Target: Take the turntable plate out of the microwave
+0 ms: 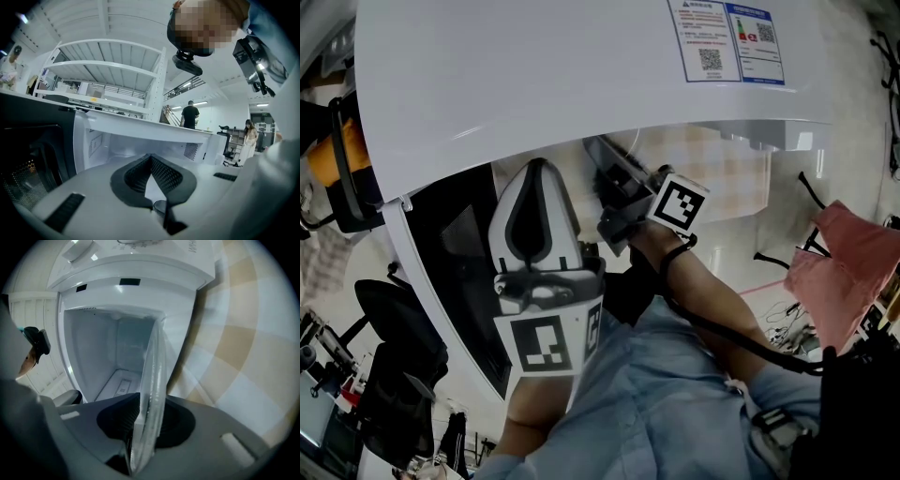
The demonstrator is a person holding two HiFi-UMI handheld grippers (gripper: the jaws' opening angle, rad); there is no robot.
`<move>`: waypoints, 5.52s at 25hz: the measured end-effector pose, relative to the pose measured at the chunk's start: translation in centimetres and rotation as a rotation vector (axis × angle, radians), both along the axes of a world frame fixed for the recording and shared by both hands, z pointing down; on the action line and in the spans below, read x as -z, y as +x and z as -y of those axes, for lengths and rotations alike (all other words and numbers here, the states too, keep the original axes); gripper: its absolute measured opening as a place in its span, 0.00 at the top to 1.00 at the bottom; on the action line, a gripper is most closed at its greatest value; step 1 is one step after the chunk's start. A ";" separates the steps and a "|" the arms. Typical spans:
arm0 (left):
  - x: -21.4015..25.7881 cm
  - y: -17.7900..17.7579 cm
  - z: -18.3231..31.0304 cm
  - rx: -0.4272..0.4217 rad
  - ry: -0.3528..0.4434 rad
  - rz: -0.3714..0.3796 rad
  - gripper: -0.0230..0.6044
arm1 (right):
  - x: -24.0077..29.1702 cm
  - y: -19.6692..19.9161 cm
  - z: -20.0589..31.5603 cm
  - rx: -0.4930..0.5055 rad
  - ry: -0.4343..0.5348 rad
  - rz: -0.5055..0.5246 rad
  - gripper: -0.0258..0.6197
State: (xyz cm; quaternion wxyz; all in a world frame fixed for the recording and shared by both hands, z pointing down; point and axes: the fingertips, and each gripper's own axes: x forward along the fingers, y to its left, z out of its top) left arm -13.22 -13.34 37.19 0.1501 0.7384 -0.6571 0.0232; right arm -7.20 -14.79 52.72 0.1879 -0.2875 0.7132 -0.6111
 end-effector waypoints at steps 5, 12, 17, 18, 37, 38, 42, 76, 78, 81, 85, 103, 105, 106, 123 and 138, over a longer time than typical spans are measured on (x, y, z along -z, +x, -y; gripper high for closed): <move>0.1 -0.3 0.2 0.001 0.003 0.003 0.95 | 0.1 -0.6 0.2 0.012 0.007 0.041 0.86; 0.7 -0.5 -0.4 0.015 0.017 0.014 0.95 | 0.3 -0.5 -0.6 0.019 -0.042 0.121 0.92; 1.1 0.1 -1.4 0.023 0.023 0.024 0.95 | 0.9 0.1 -1.3 0.050 -0.017 0.095 0.92; 1.3 0.2 -1.7 0.026 0.027 0.026 0.95 | 1.0 0.3 -1.6 0.054 -0.019 0.094 0.92; 5.4 3.0 -8.5 0.093 0.106 0.046 0.95 | 6.6 3.4 -8.7 0.144 0.023 0.126 0.92; 5.9 3.2 -8.9 0.095 0.113 0.048 0.95 | 7.2 3.6 -9.1 0.148 0.025 0.129 0.92; 8.1 3.7 -10.6 0.109 0.139 0.060 0.95 | 9.9 4.2 -10.9 0.175 0.028 0.140 0.92; 21.5 1.1 -7.5 0.111 0.325 0.086 0.95 | 22.1 2.9 -4.6 0.158 0.137 0.110 0.92; 21.0 0.5 -6.7 0.104 0.311 0.084 0.95 | 21.6 2.7 -3.9 0.141 0.125 0.103 0.92; 20.5 -0.3 -5.7 0.095 0.298 0.079 0.95 | 21.0 2.4 -3.0 0.118 0.104 0.102 0.92; 19.9 -0.9 -4.6 0.082 0.283 0.071 0.95 | 20.6 2.1 -2.3 0.095 0.078 0.114 0.92; 16.8 -2.8 -4.1 0.104 0.198 0.057 0.95 | 20.4 1.9 0.7 -0.014 0.032 0.142 0.92; 16.2 -2.8 -4.9 0.121 0.178 0.053 0.95 | 20.5 1.9 1.0 -0.027 0.019 0.142 0.92; 15.8 -2.7 -5.2 0.128 0.171 0.052 0.95 | 20.5 1.9 1.1 -0.032 0.015 0.143 0.92; 14.0 -1.1 -7.4 0.147 0.154 0.013 0.95 | 21.2 0.8 0.3 0.047 0.097 0.083 0.85; 14.2 -1.2 -6.1 0.121 0.165 0.021 0.95 | 20.0 0.6 -4.7 0.128 0.048 0.090 0.83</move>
